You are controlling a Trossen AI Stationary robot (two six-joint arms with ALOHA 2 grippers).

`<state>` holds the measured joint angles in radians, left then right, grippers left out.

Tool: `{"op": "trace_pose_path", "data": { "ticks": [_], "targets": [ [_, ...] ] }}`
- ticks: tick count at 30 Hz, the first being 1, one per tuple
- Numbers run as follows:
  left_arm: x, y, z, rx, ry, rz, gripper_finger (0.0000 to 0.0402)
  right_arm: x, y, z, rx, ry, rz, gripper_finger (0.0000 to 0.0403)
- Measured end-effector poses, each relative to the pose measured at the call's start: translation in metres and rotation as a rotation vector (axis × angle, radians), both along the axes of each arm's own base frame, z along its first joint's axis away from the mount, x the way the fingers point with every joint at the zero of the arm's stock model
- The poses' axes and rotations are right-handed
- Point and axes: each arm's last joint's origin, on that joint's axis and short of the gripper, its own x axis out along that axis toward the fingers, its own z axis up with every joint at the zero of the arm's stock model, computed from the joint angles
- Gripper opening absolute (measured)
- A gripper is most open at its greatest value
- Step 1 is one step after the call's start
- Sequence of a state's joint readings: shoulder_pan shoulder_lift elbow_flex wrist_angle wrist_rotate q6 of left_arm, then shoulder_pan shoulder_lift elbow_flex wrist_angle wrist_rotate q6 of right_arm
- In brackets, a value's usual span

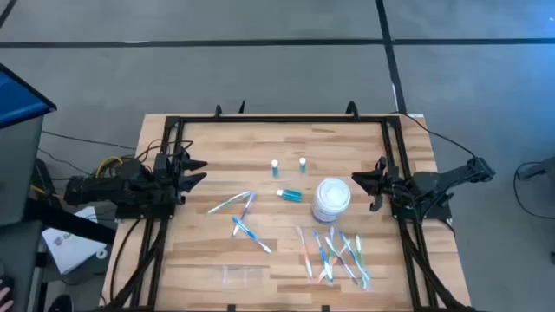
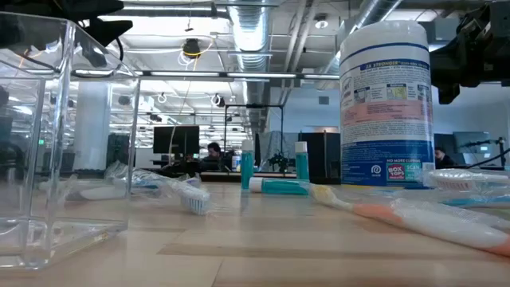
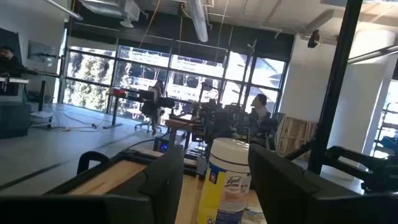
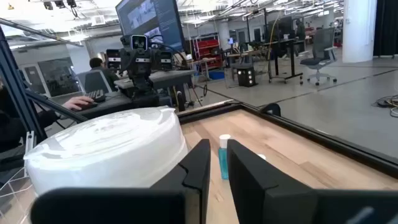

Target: Pick & Place toothbrushing station

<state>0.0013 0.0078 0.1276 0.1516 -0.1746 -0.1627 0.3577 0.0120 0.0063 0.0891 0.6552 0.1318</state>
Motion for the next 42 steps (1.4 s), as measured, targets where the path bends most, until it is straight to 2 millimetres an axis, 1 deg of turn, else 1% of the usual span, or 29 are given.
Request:
{"op": "trace_pose_path", "data": {
  "ticks": [32, 34, 35, 38, 42],
  "targets": [
    [0.0, 0.0, 0.001, 0.0, -0.006, 0.0, 0.0176, 0.0, 0.0, 0.001, 0.003, -0.007, 0.002, 0.0046],
    [0.0, 0.0, 0.001, 0.0, -0.006, 0.0, 0.0176, -0.001, 0.0, 0.008, 0.018, -0.022, 0.006, 0.0046],
    [0.0, 0.0, 0.001, 0.0, -0.006, 0.0, 0.0176, -0.003, 0.0, 0.015, 0.038, -0.047, 0.02, 0.0046],
    [0.0, 0.0, 0.001, 0.0, -0.006, 0.0, 0.0176, -0.008, 0.002, 0.036, 0.045, -0.108, 0.126, 0.0042],
    [0.0, 0.0, 0.001, 0.0, -0.006, 0.0, 0.0176, -0.009, 0.008, 0.048, 0.045, -0.099, 0.26, 0.0026]
  ]
}}
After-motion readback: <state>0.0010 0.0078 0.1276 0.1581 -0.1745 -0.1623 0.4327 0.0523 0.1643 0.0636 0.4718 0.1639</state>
